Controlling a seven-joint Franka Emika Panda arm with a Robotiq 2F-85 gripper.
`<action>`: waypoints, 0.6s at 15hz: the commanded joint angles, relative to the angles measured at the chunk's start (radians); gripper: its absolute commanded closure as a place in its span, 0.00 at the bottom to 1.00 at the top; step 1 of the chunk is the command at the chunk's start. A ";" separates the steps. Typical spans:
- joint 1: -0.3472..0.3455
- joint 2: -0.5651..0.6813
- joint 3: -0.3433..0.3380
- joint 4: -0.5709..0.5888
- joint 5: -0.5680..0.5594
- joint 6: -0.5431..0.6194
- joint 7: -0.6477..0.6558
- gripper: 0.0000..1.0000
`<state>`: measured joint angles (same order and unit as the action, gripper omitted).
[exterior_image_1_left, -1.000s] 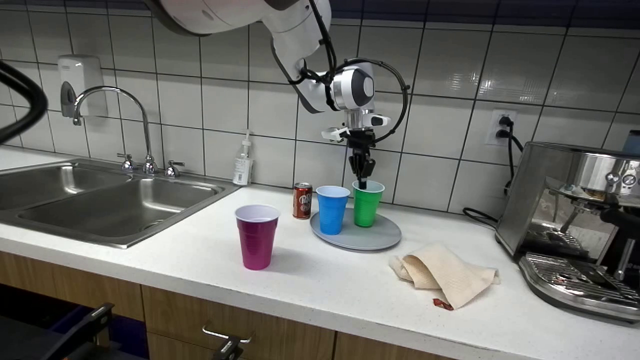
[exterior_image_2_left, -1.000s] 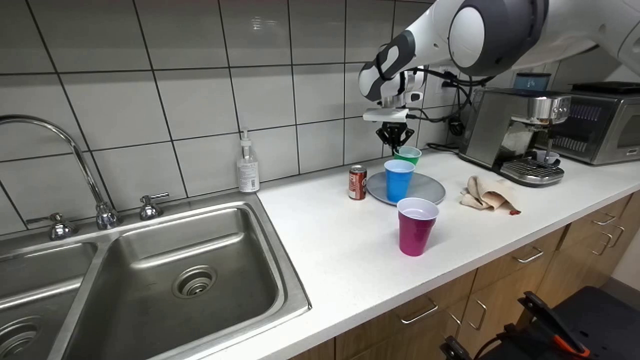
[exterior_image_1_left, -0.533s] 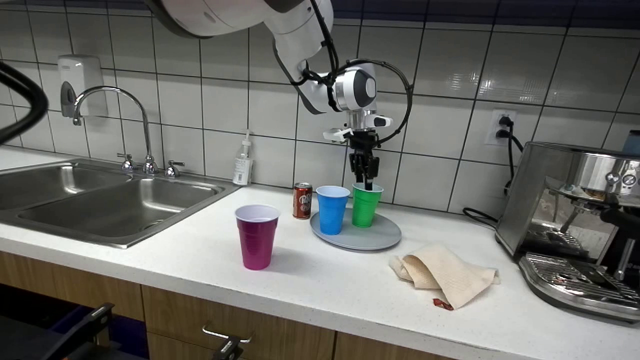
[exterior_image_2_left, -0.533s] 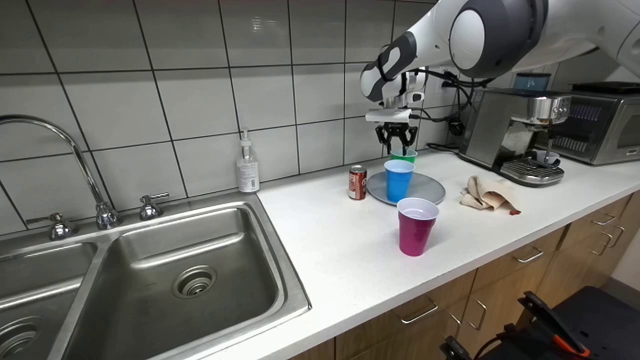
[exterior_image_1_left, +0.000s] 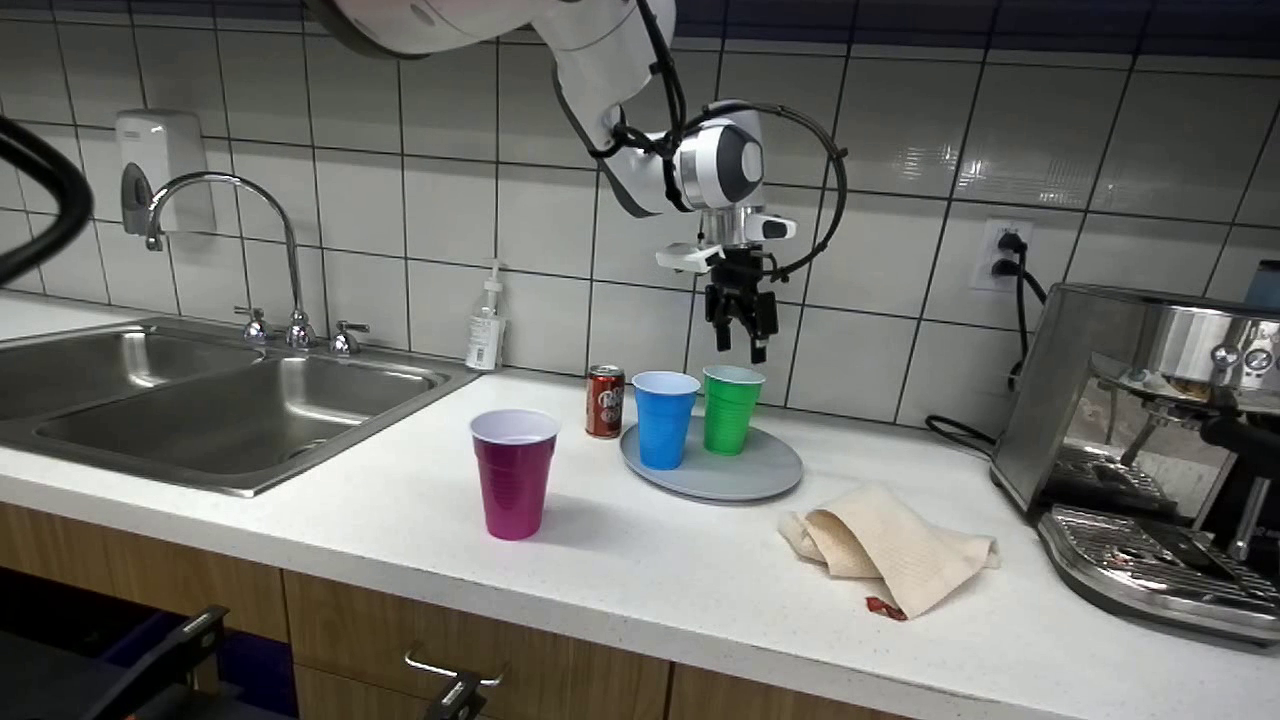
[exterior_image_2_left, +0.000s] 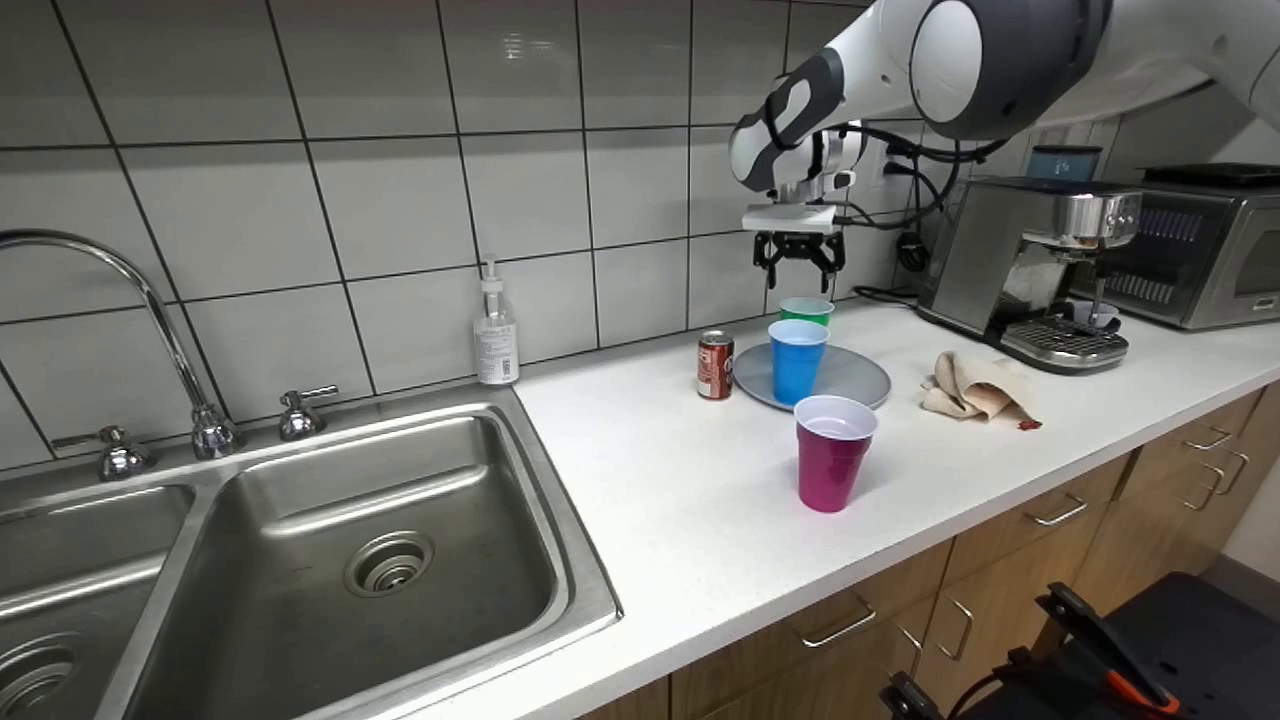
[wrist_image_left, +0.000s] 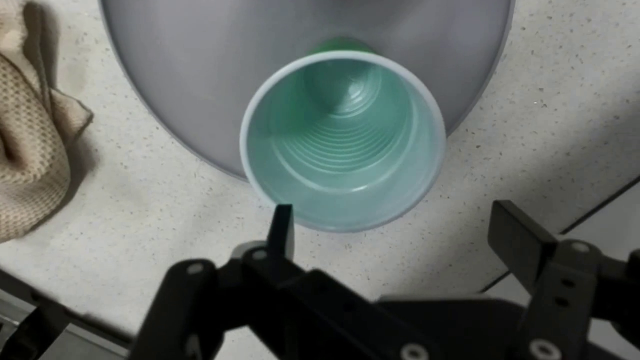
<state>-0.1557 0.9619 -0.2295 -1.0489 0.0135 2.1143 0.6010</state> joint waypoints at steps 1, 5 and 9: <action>-0.010 -0.098 0.024 -0.124 0.014 0.073 -0.085 0.00; 0.018 -0.175 0.004 -0.288 -0.010 0.255 -0.106 0.00; 0.044 -0.258 -0.007 -0.473 -0.004 0.427 -0.131 0.00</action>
<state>-0.1355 0.8194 -0.2300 -1.3293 0.0114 2.4348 0.5060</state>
